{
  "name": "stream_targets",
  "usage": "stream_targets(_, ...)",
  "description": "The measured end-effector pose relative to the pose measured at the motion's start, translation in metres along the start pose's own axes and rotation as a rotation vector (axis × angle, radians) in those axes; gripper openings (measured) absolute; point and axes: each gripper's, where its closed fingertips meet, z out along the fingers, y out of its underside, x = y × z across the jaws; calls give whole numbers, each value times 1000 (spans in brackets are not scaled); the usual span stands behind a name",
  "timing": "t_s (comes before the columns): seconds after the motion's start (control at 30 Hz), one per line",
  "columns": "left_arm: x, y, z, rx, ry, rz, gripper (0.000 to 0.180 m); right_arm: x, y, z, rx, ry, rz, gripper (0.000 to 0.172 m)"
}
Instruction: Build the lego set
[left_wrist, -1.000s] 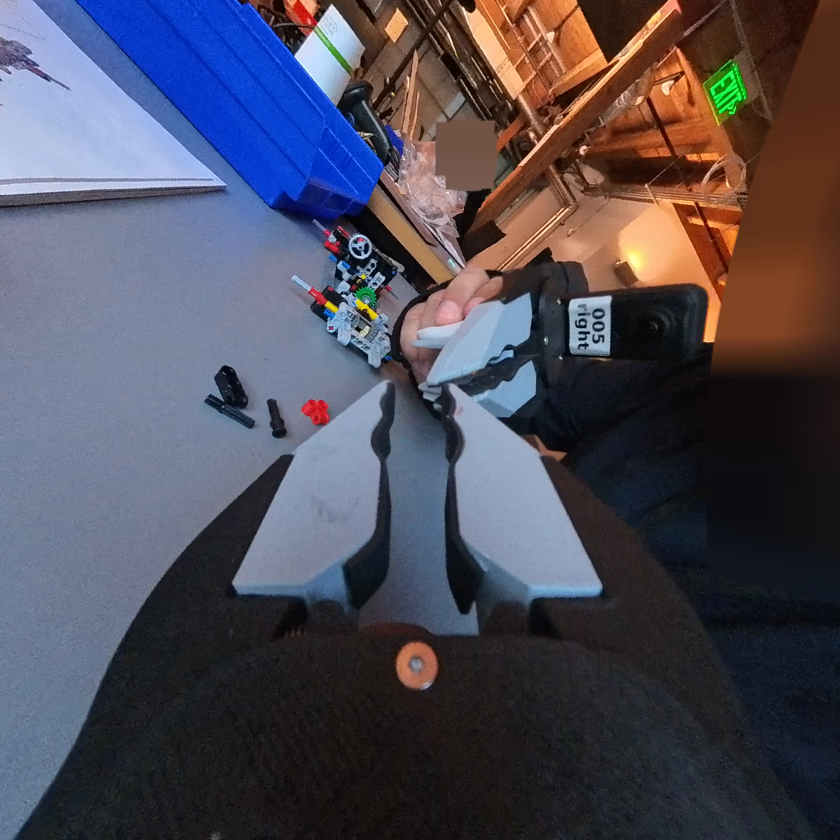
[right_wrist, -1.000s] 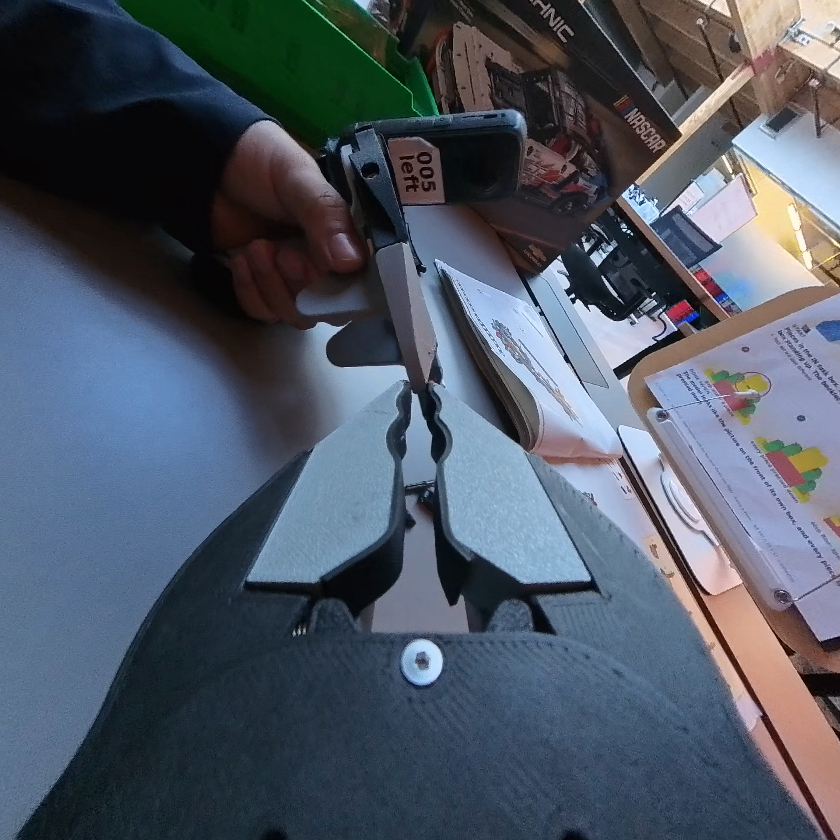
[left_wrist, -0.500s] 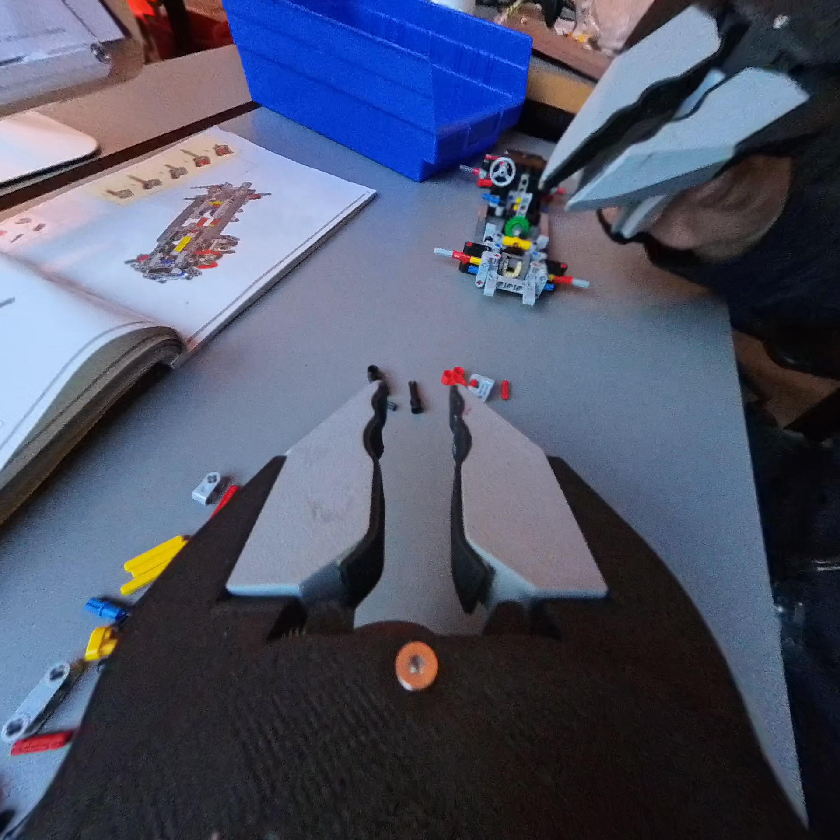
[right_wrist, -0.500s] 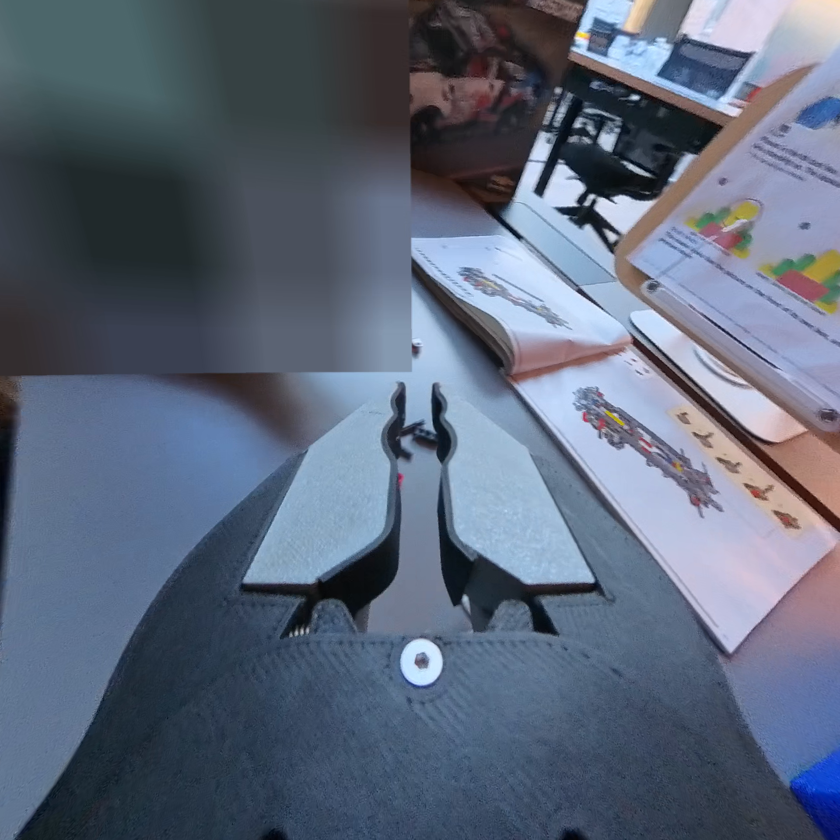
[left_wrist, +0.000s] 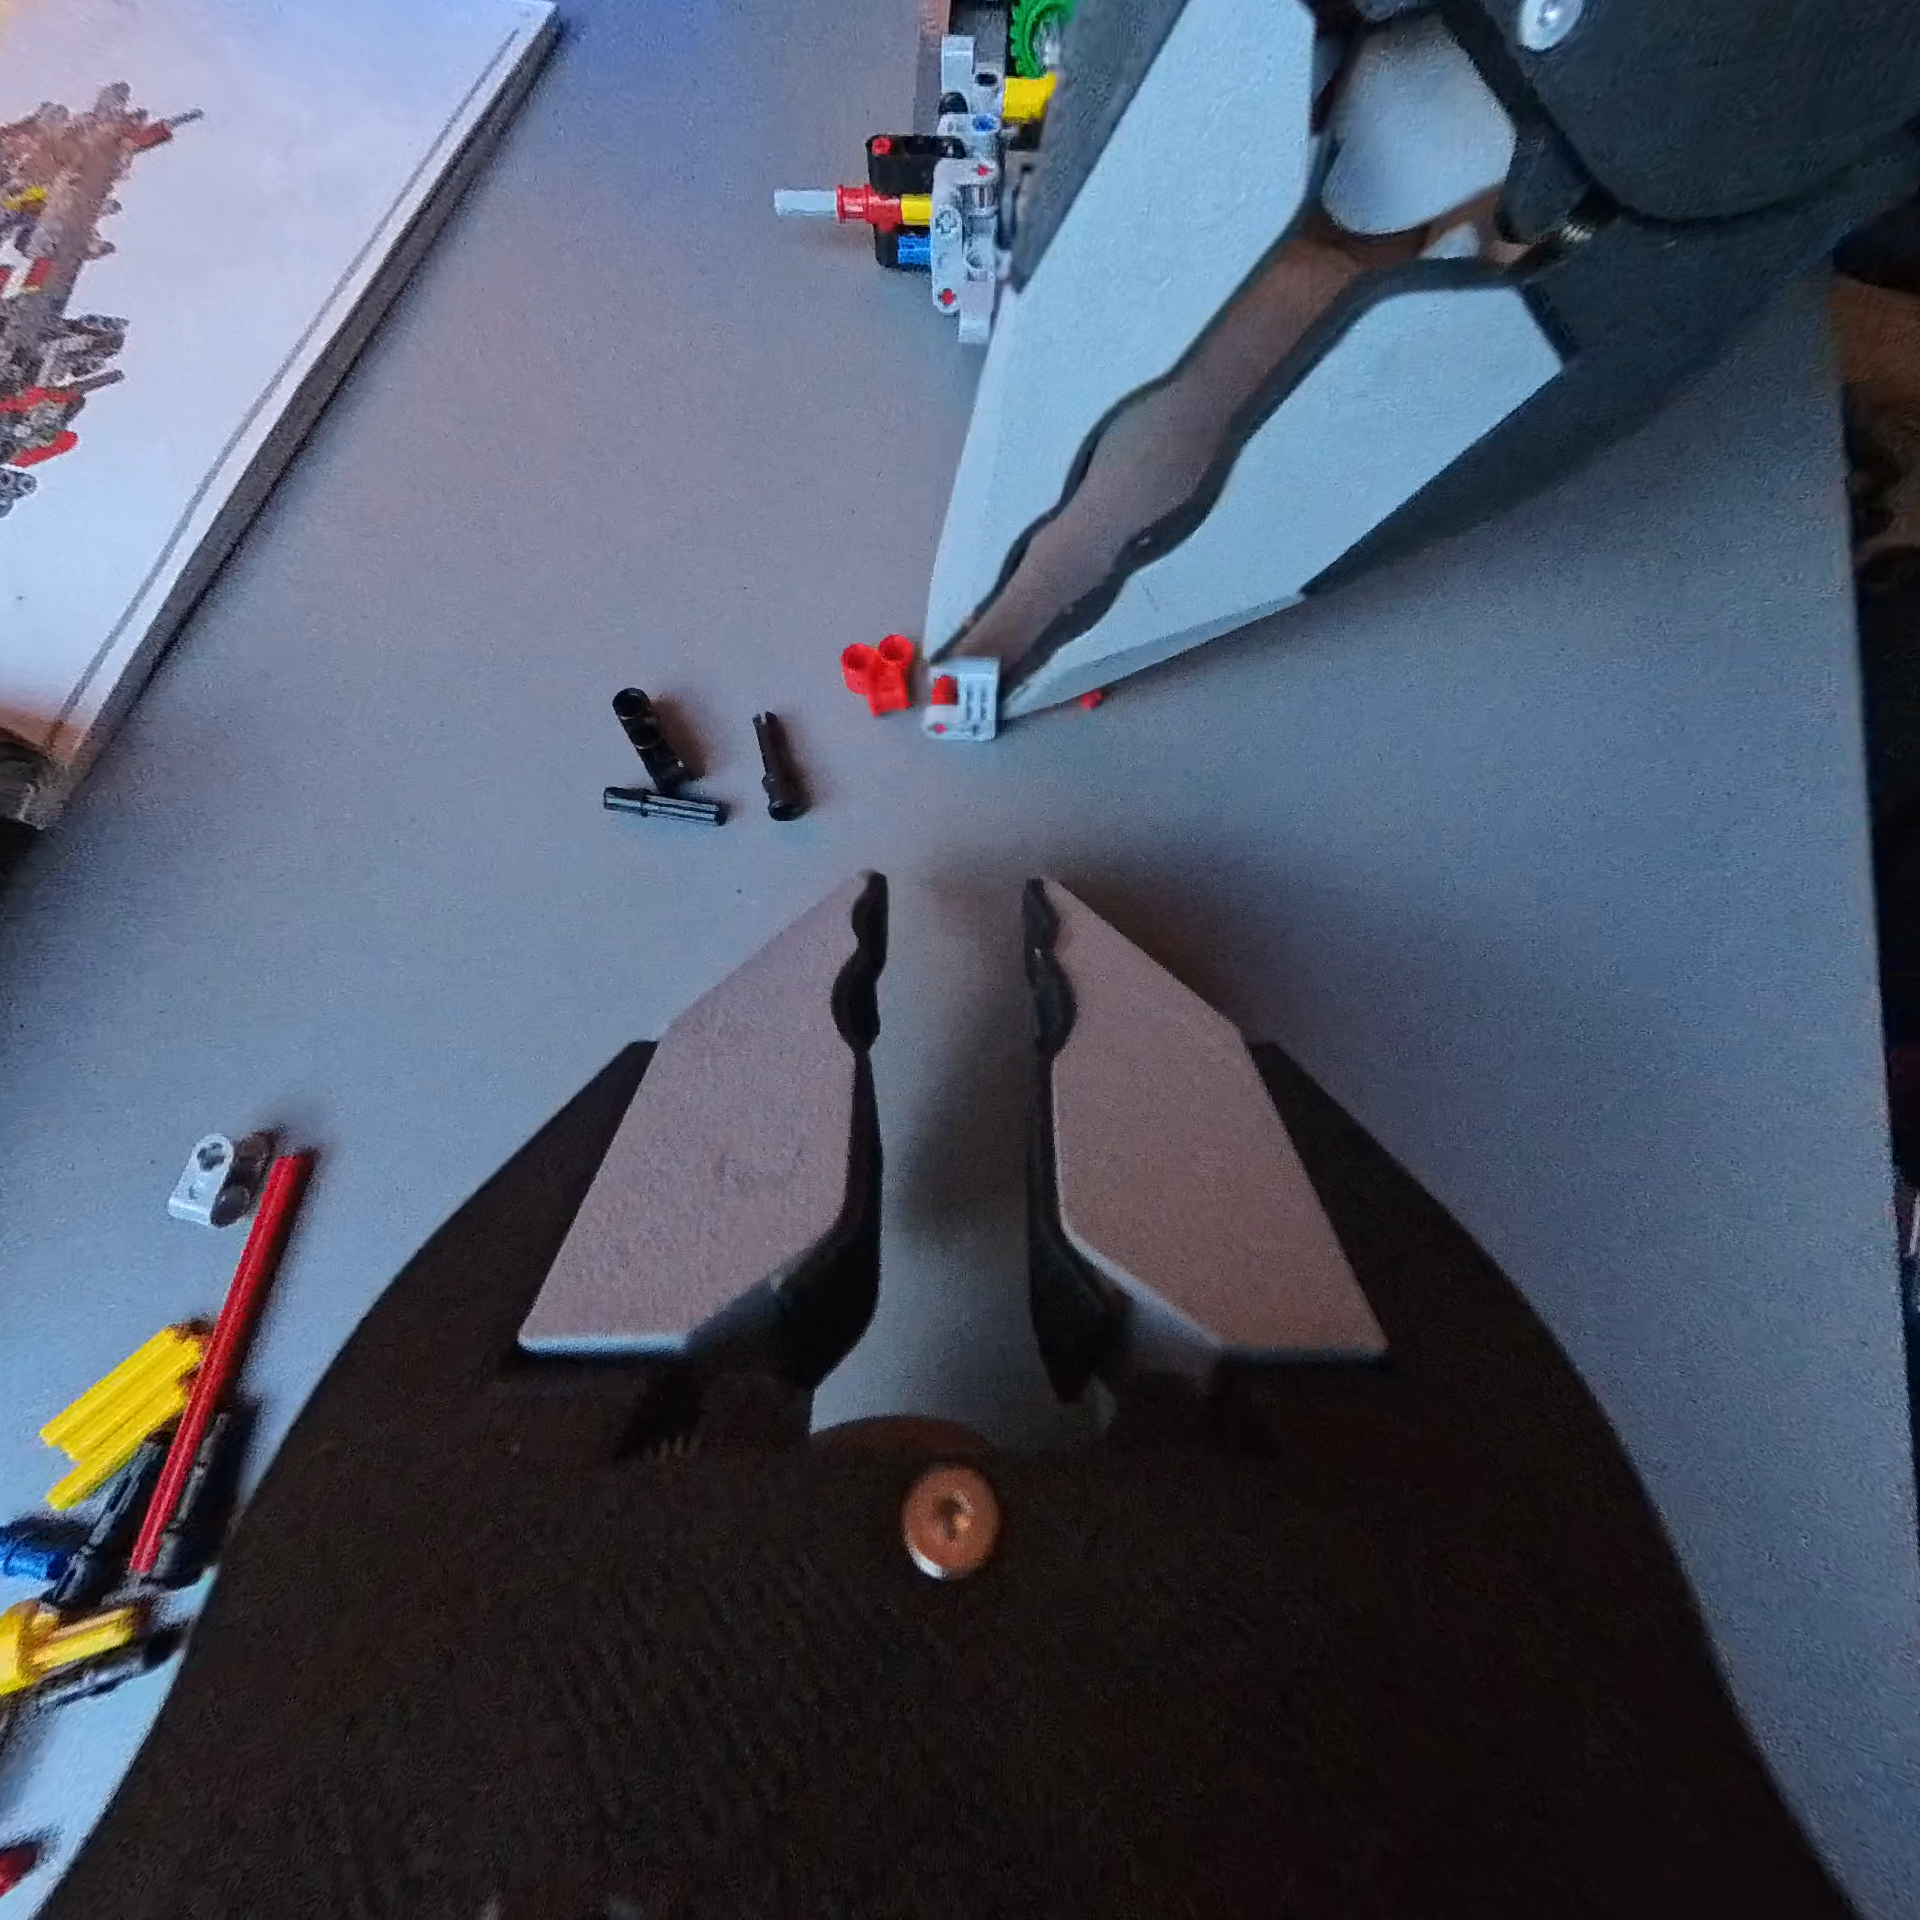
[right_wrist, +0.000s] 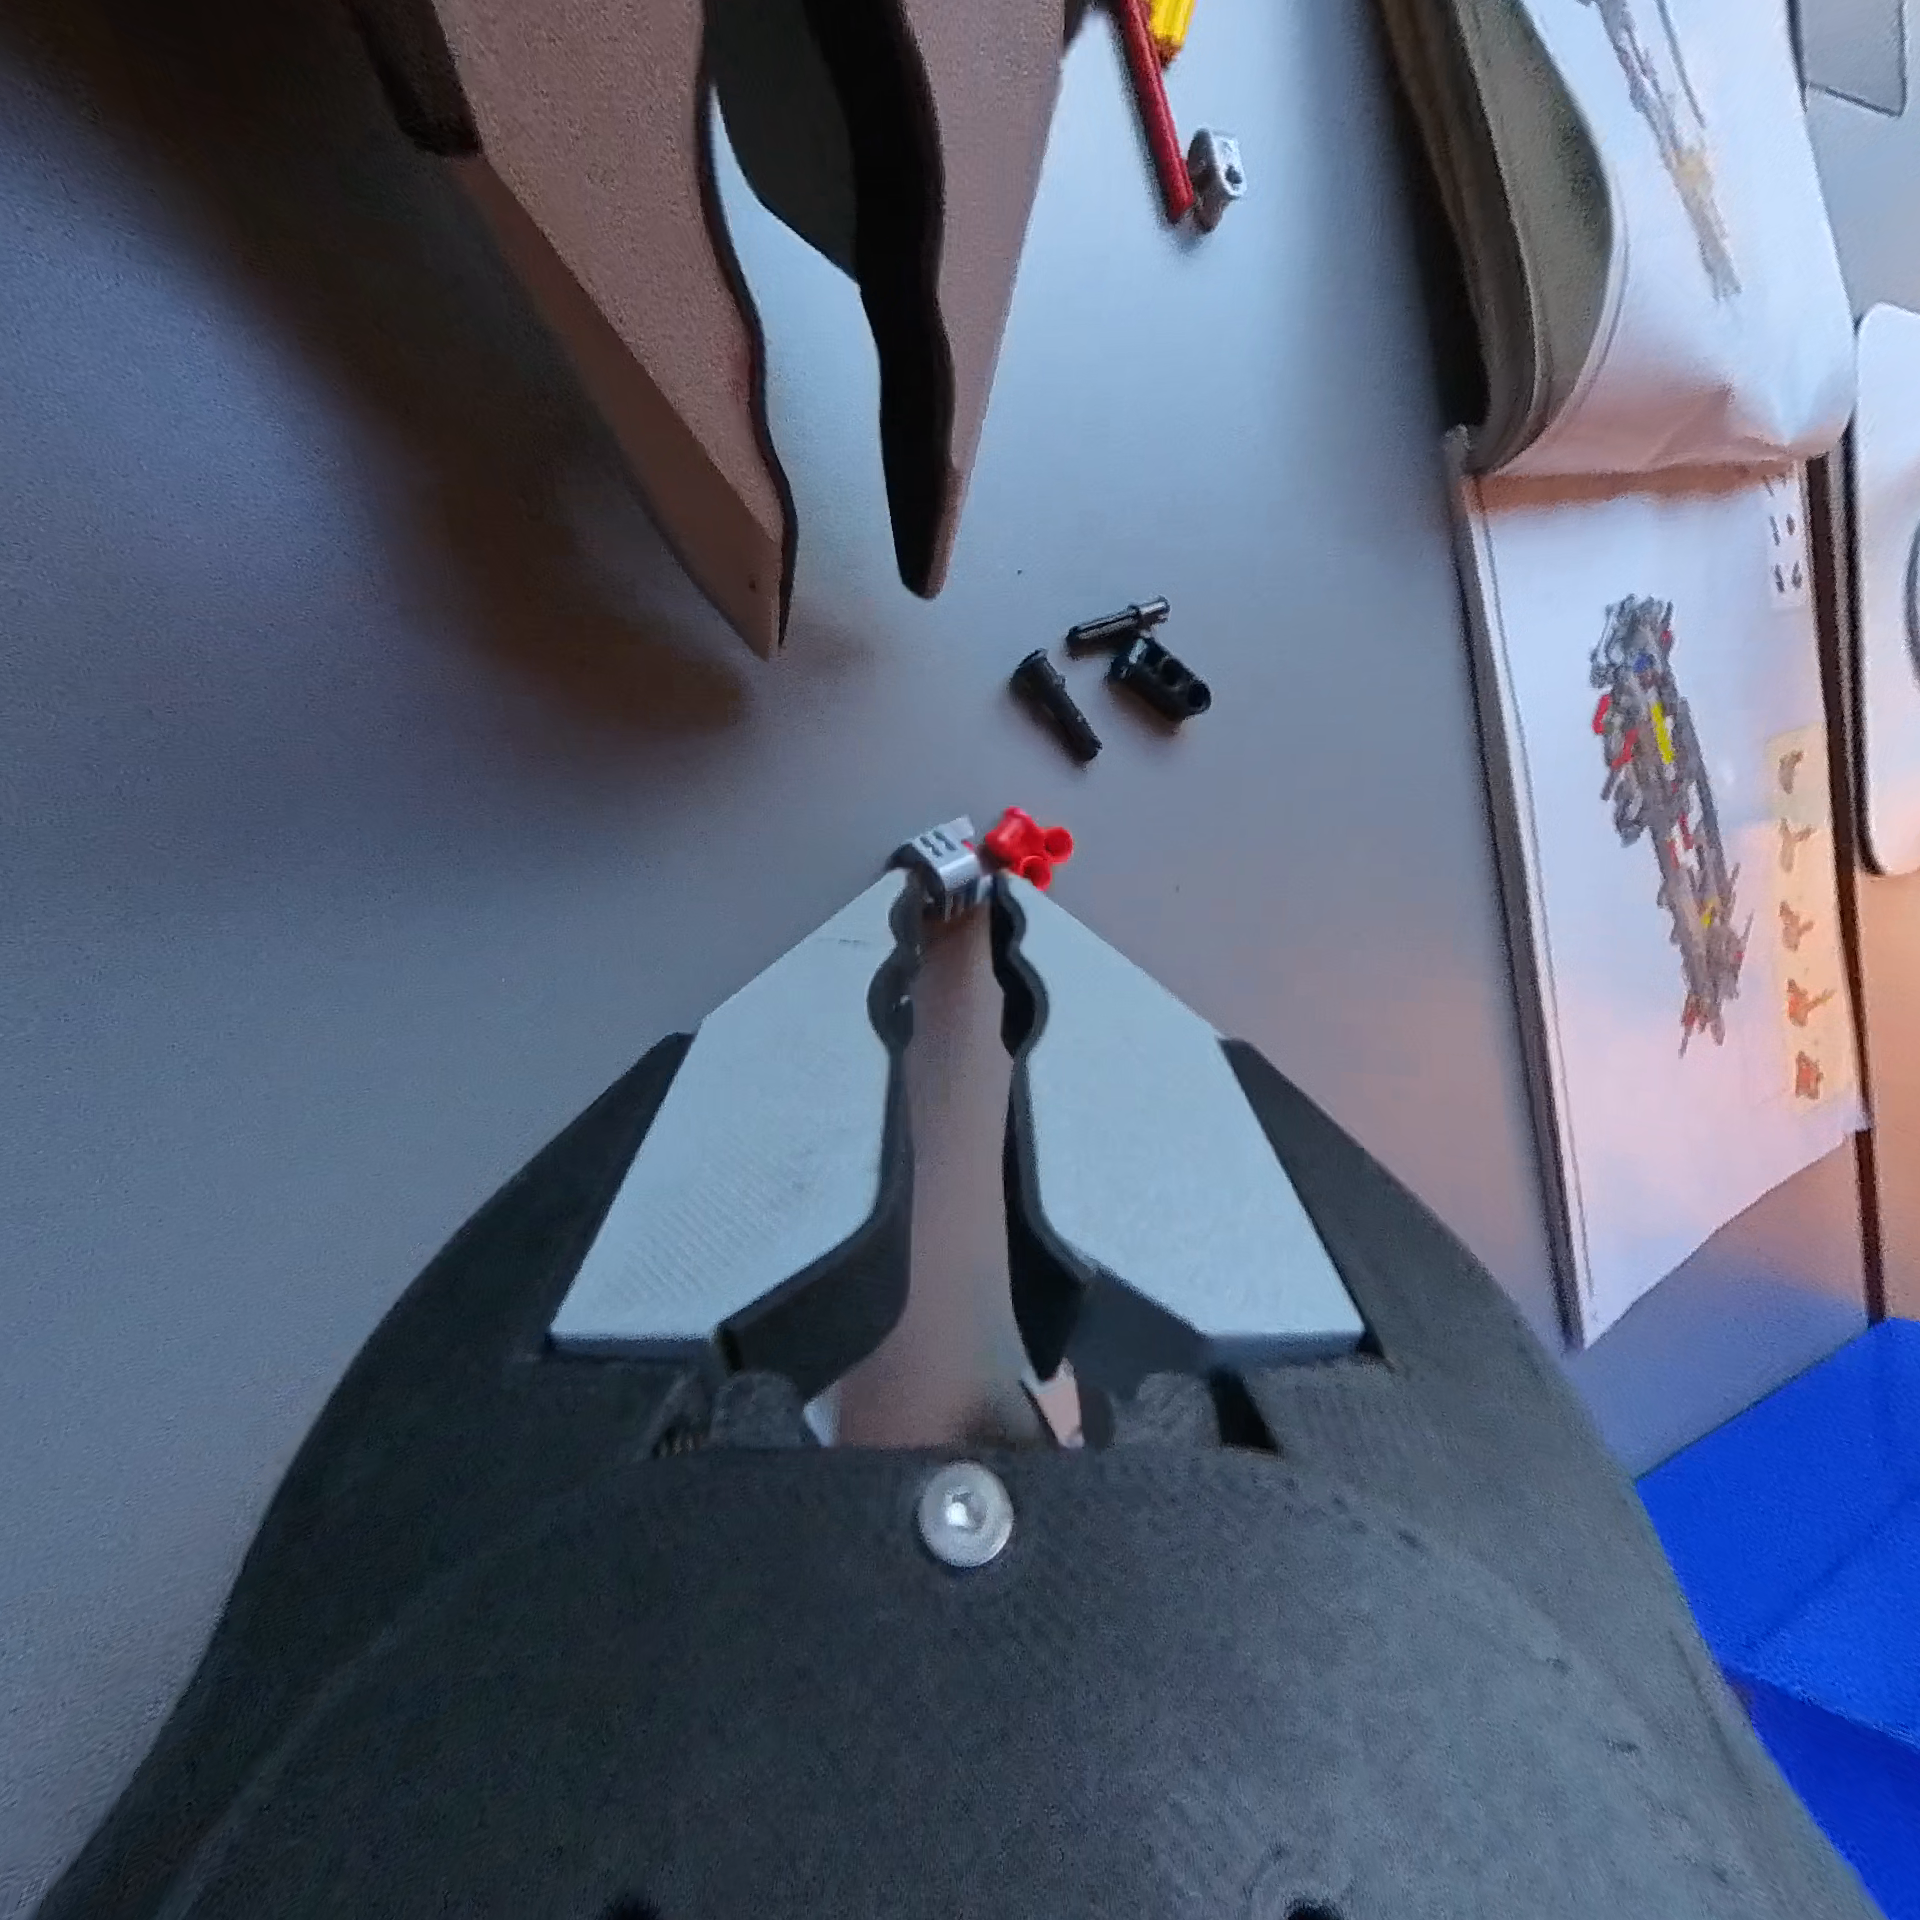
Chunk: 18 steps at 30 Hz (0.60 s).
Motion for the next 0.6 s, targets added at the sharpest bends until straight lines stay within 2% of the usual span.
stream_targets(0.1, 0, -2, -1, 13, 3, -1, 23, 3, -12, -3, 51, 33, -27, 6)
stream_targets(0.23, -11, -20, -16, 133, -42, 10, 30, 12, -58, -34, 345, -5, 100, 6)
stream_targets(0.37, 2, -71, -63, 479, -48, 147, 36, 14, -97, -63, 624, -262, 357, 6)
stream_targets(0.43, 8, -86, -86, 622, -111, 245, 32, 18, -110, -76, 746, -398, 470, 6)
stream_targets(0.5, 10, -91, -98, 677, -153, 293, 24, 20, -122, -92, 878, -574, 580, 5)
stream_targets(0.6, 16, -96, -107, 739, -123, 289, 23, 20, -128, -106, 987, -843, 718, 5)
